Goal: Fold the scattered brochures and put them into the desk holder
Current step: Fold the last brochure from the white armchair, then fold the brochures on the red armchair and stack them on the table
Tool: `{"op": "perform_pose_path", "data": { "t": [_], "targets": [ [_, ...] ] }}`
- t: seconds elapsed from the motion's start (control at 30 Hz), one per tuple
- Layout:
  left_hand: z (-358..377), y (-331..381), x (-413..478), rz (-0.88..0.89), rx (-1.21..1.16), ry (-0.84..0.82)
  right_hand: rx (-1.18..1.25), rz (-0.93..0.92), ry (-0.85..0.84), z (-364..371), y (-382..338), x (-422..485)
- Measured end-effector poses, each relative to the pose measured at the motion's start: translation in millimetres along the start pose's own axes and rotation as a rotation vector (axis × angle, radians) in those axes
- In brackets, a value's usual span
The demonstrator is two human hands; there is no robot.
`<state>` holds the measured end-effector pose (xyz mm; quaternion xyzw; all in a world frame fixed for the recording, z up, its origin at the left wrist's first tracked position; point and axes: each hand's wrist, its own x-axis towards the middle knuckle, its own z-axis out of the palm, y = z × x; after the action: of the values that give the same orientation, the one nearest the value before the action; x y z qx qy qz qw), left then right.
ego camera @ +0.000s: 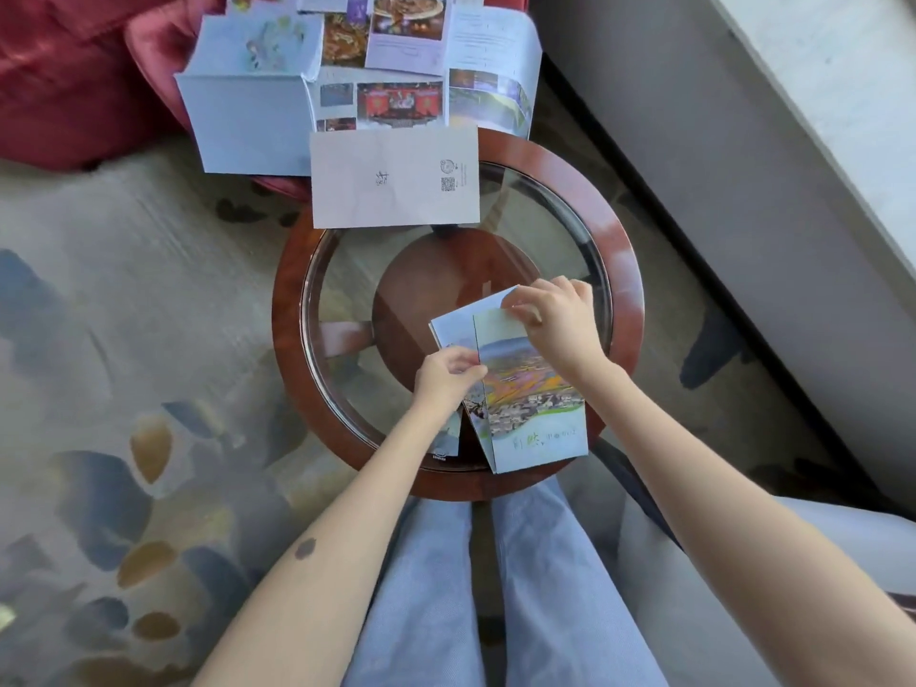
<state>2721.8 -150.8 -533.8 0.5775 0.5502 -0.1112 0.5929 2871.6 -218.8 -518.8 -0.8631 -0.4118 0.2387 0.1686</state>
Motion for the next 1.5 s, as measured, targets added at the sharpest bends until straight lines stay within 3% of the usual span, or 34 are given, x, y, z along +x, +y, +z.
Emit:
{"op": "perform_pose_path", "data": {
  "t": [0.07,0.13,0.23,0.3,0.7,0.9,1.1,1.23,1.5],
  "targets": [
    [2,-8,-1,-0.042,-0.058,0.061,-0.011,0.066,0.108,5,-4,-3],
    [4,-17,-2,-0.109,-0.141,0.137,0.000,0.280,0.117,8,-4,-4],
    [5,-27,-1,-0.219,-0.274,0.257,-0.030,0.586,-0.140,14,1,-10],
    [6,-31,2,-0.277,-0.316,0.294,-0.029,0.641,-0.229,19,2,-18],
    [16,-37,-8,-0.238,-0.138,0.288,-0.024,0.666,-0.191,37,-1,-50],
    [33,-44,-26,-0.277,-0.047,0.124,-0.108,0.617,-0.240,38,4,-58],
    [29,-37,-21,-0.263,0.008,0.094,-0.114,0.585,-0.250,34,4,-60],
    [10,-22,-20,-0.222,-0.068,0.161,-0.052,0.570,-0.230,19,0,-55],
    [-65,26,-40,0.006,-0.140,0.263,0.124,0.327,-0.221,-32,-50,-29]
  ]
}}
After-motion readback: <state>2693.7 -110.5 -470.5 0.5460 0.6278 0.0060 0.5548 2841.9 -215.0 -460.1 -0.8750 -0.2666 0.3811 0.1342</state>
